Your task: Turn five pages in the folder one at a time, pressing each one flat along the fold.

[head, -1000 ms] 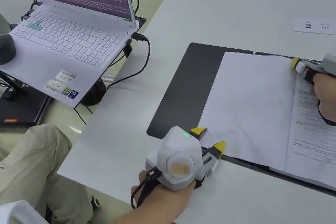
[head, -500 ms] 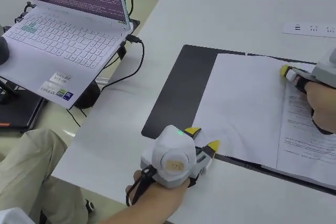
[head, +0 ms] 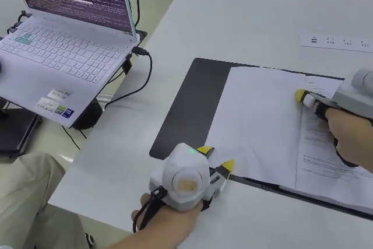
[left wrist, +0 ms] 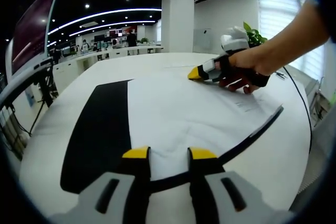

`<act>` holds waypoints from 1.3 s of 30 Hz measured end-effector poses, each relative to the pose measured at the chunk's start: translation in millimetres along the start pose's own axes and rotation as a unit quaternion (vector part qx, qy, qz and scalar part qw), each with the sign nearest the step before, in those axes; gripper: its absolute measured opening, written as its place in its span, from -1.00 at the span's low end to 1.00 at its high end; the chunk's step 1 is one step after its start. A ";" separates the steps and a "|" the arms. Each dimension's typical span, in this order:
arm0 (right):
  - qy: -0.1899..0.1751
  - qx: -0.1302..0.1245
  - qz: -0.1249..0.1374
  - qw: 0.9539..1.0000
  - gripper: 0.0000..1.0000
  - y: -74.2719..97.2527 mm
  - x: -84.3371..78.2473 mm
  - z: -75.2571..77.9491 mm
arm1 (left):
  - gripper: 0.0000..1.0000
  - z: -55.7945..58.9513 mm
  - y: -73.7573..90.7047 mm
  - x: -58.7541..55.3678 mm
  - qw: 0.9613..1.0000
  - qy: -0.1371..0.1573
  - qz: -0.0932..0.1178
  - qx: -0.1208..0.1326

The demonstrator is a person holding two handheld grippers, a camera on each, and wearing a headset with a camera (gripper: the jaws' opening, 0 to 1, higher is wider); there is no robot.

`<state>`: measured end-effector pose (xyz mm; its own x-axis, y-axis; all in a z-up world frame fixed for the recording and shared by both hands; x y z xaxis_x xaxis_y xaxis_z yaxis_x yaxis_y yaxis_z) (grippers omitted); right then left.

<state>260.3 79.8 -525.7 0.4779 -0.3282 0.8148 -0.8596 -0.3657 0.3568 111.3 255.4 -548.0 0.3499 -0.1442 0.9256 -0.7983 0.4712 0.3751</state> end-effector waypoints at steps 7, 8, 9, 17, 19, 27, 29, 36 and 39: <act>-0.033 0.003 -0.003 0.999 -1.00 10.4 -5.9 -5.6 | -0.46 0.2 -0.4 0.2 1.000 0.000 0.000 -0.001; -0.045 0.001 -0.003 0.999 -1.00 12.6 -6.6 -5.1 | -0.46 0.1 -0.5 0.2 1.000 -0.001 0.001 -0.001; -0.039 0.002 -0.004 0.999 -1.00 13.4 -6.9 -4.3 | -0.46 0.0 -0.5 0.2 1.000 0.000 0.001 -0.001; -0.063 0.013 -0.008 0.998 -1.00 28.9 -14.1 -9.4 | -0.46 0.2 -0.5 0.4 1.000 -0.002 0.002 -0.001; -0.070 0.022 -0.010 0.997 -1.00 33.7 -17.5 -12.5 | -0.46 0.0 -0.5 0.3 1.000 -0.003 0.002 -0.002; -0.080 0.035 -0.013 0.996 -1.00 47.2 -28.3 -20.3 | -0.46 -0.2 -0.3 0.1 1.000 -0.001 0.002 -0.001; -0.083 0.037 -0.013 0.996 -1.00 50.4 -30.9 -21.0 | -0.46 0.1 -0.2 0.1 1.000 -0.002 0.003 -0.002; -0.088 0.042 -0.021 0.995 -1.00 65.2 -43.2 -24.7 | -0.46 0.5 0.4 0.6 1.000 -0.001 0.004 -0.002; -0.081 0.051 -0.030 0.995 -1.00 71.9 -50.5 -29.7 | -0.46 0.7 0.4 0.7 1.000 0.001 0.004 -0.001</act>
<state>169.0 95.9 -527.6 0.5573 -0.4365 0.7063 -0.8101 -0.4722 0.3474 110.8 254.9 -547.2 0.3449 -0.1396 0.9282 -0.7994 0.4747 0.3684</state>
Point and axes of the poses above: the centre of the closed fingertips' face, and the gripper's own axes: y roughly backward along the fingers, z roughly to its right, x roughly out of its top, the point moved 2 cm from there along y, roughly backward along the fingers, and after that the axes turned 6 degrees about z, right-handed, at the moved point
